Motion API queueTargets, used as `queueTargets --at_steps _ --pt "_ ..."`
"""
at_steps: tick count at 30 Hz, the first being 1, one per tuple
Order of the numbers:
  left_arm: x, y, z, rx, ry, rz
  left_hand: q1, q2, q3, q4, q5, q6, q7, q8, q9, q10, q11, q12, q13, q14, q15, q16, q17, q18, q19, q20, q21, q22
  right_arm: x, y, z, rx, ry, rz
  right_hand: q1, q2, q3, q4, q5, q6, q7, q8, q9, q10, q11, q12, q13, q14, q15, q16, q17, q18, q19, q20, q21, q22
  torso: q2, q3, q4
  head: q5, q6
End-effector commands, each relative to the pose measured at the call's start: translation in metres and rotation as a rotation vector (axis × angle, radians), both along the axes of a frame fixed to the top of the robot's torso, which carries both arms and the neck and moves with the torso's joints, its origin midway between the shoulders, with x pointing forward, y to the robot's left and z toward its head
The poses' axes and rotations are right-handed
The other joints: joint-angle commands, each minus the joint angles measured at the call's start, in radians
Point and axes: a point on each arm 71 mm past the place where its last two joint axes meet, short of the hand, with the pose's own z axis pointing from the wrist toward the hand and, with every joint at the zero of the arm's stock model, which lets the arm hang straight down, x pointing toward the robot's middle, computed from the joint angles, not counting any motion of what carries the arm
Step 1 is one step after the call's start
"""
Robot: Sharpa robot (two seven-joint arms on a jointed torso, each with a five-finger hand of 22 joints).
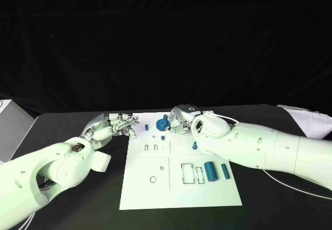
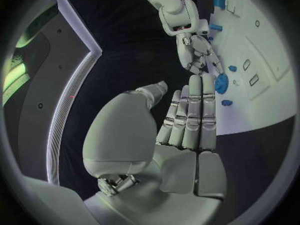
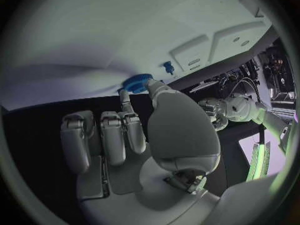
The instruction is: Assemble the parts on the task board
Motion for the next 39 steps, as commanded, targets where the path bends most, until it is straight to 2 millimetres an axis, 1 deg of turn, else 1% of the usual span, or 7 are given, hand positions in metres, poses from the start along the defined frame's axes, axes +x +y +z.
queueTargets --at_steps 1,10,18,22,31,35,39 --pt "-0.001 -0.001 0.001 -0.001 -0.007 -0.014 -0.008 0.001 0.003 -0.002 0.001 -0.001 0.007 -0.005 0.001 -0.004 0.004 -0.005 0.001 -0.008 -0.001 0.005 0.001 0.011 -0.006 -0.001 0.004 0.001 -0.004 -0.003 -0.001 0.002 -0.001 0.012 -0.011 0.000 0.006 0.001 0.005 0.007 0.000 0.005 -0.001 0.084 -0.008 0.004 0.241 0.094 -0.007 0.005 0.227 -0.007 0.105 -0.007 0.002 0.263 0.000 0.0006 -0.0008 0.002 -0.001" --pt "0.000 0.001 0.001 0.001 -0.008 -0.008 -0.008 0.001 0.003 -0.002 0.001 -0.001 0.007 -0.005 0.001 -0.004 0.004 -0.005 0.001 -0.008 -0.001 0.005 0.001 0.011 -0.006 -0.001 0.004 0.001 -0.016 -0.036 0.010 0.088 -0.069 -0.011 0.010 -0.017 0.020 -0.005 0.000 0.012 -0.002 0.007 -0.001 0.086 -0.010 0.005 0.243 0.094 -0.010 0.005 0.227 -0.007 0.105 -0.009 0.002 0.263 -0.003 0.0016 -0.0045 0.004 0.003" --pt "0.001 0.004 0.000 0.001 -0.008 -0.003 -0.008 0.001 0.003 -0.003 0.001 -0.002 0.007 -0.005 0.001 -0.005 0.004 -0.005 0.001 -0.009 0.000 0.006 0.001 0.011 -0.008 0.000 0.006 0.002 -0.022 -0.085 0.030 0.286 -0.032 0.015 0.146 -0.047 0.075 -0.037 -0.093 -0.004 0.008 -0.002 -0.011 0.056 -0.002 -0.022 0.211 0.090 -0.005 -0.001 0.210 -0.007 0.105 -0.006 0.002 0.263 -0.009 0.0054 -0.0112 -0.003 0.017" --pt "0.002 0.002 -0.001 -0.001 -0.008 -0.008 -0.008 0.001 0.003 -0.004 0.000 -0.002 0.007 -0.005 0.002 -0.005 0.004 -0.005 0.001 -0.009 0.000 0.006 0.002 0.011 -0.008 0.000 0.006 0.002 -0.020 -0.115 0.032 0.335 0.028 0.023 0.187 -0.059 0.091 -0.057 -0.094 -0.009 0.012 -0.005 -0.014 0.050 0.001 -0.027 0.205 0.091 -0.001 0.001 0.218 -0.007 0.105 -0.003 0.002 0.263 -0.012 0.0068 -0.0143 -0.004 0.023" --pt "0.001 0.000 -0.003 -0.007 -0.005 -0.021 -0.009 0.000 0.003 -0.004 0.000 -0.001 0.007 -0.005 0.002 -0.004 0.004 -0.004 0.001 -0.008 0.000 0.006 0.002 0.011 -0.008 0.000 0.007 0.003 -0.015 -0.174 0.030 0.304 0.059 -0.026 0.217 -0.081 0.096 -0.077 -0.092 -0.016 0.016 -0.010 -0.018 0.052 0.004 -0.025 0.208 0.095 0.002 0.005 0.232 -0.007 0.105 0.000 0.002 0.263 -0.017 0.0121 -0.0221 -0.026 0.026" --pt "0.001 -0.001 -0.003 -0.008 -0.004 -0.025 -0.009 -0.001 0.002 -0.005 0.000 -0.001 0.006 -0.005 0.002 -0.003 0.003 -0.003 0.001 -0.005 -0.001 0.009 0.004 0.012 -0.008 0.000 0.010 0.004 -0.012 -0.191 0.028 0.286 0.059 -0.053 0.221 -0.086 0.095 -0.080 -0.093 -0.020 0.016 -0.013 -0.019 0.053 0.005 -0.024 0.209 0.096 0.002 0.006 0.235 -0.007 0.105 0.001 0.002 0.263 -0.017 0.0160 -0.0251 -0.033 0.025" --pt "0.001 -0.001 -0.004 -0.009 -0.003 -0.027 -0.009 0.000 0.003 -0.006 0.000 -0.001 0.006 -0.005 0.003 -0.002 0.003 -0.003 0.001 -0.003 -0.002 0.011 0.005 0.012 -0.008 0.000 0.012 0.005 -0.011 -0.196 0.025 0.269 0.076 -0.059 0.224 -0.091 0.093 -0.082 -0.094 -0.026 0.017 -0.016 -0.021 0.052 0.006 -0.025 0.208 0.096 0.003 0.007 0.237 -0.007 0.105 0.001 0.002 0.263 -0.016 0.0171 -0.0231 -0.037 0.020"
